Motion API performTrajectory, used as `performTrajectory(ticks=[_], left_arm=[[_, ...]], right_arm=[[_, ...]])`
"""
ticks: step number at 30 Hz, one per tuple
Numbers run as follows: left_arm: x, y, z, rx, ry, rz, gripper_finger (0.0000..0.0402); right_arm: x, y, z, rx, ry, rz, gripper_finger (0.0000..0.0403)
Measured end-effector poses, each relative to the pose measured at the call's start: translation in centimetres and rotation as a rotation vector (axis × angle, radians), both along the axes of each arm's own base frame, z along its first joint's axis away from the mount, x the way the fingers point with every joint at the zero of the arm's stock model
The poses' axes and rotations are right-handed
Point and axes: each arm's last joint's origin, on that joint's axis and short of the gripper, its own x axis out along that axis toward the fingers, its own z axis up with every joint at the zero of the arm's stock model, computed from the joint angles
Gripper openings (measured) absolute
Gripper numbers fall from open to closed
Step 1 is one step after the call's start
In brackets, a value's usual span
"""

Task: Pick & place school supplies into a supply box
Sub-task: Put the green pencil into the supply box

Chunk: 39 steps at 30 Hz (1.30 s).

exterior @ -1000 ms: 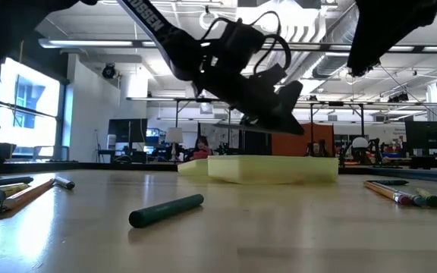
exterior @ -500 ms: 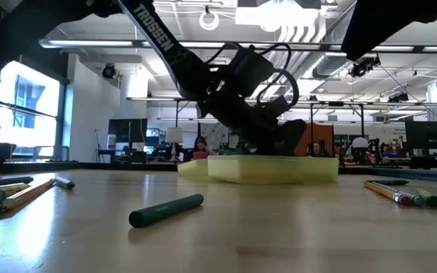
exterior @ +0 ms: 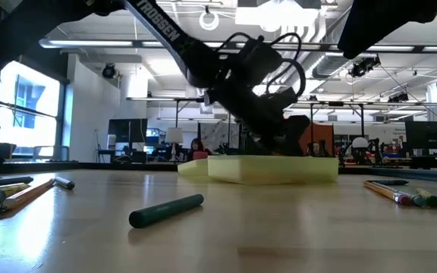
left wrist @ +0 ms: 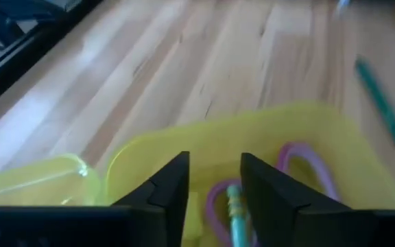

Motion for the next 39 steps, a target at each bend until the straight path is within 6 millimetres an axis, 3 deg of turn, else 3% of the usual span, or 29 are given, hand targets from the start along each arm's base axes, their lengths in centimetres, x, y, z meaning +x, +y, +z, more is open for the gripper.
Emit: performTrajectory(ticks=[2,6,10,15,19,24,32,39], left_arm=[[-0.1,0.1,1.8,0.043,0.081,0.008,0.0182],[-0.8,0.2,7.1,0.125,0.234,0.038,0.0186],[-2.1,0.1,8.9,0.09,0.435,0.03,0.0176],[-2.7,-0.8,7.6,-0.107,0.483,-0.074,0.0156],[-2.8,-1.1,4.5,-0.113,0.542,-0.112,0.0141],[-3.5,-1.1,2.4,-0.125,0.561,-0.114,0.0125],[-3.2,-1.1,2.5,-0.119,0.53,-0.116,0.0098],[-2.8,-1.0,2.8,-0.094,0.483,-0.128,0.0016]], right_arm=[[0.0,0.0,0.0,0.0,0.001,0.001,0.0089],[0.0,0.0,0.0,0.003,0.0,0.001,0.0089],[0.0,0.0,0.0,0.005,-0.003,0.002,0.0089],[0.0,0.0,0.0,0.003,-0.001,0.006,0.0089],[0.1,0.1,0.0,0.003,-0.002,0.007,0.0089],[0.1,0.0,0.0,0.001,-0.003,0.007,0.0089],[0.1,0.1,0.0,-0.018,0.003,0.032,0.0089],[0.1,0.1,0.0,-0.016,0.003,0.033,0.0089]])
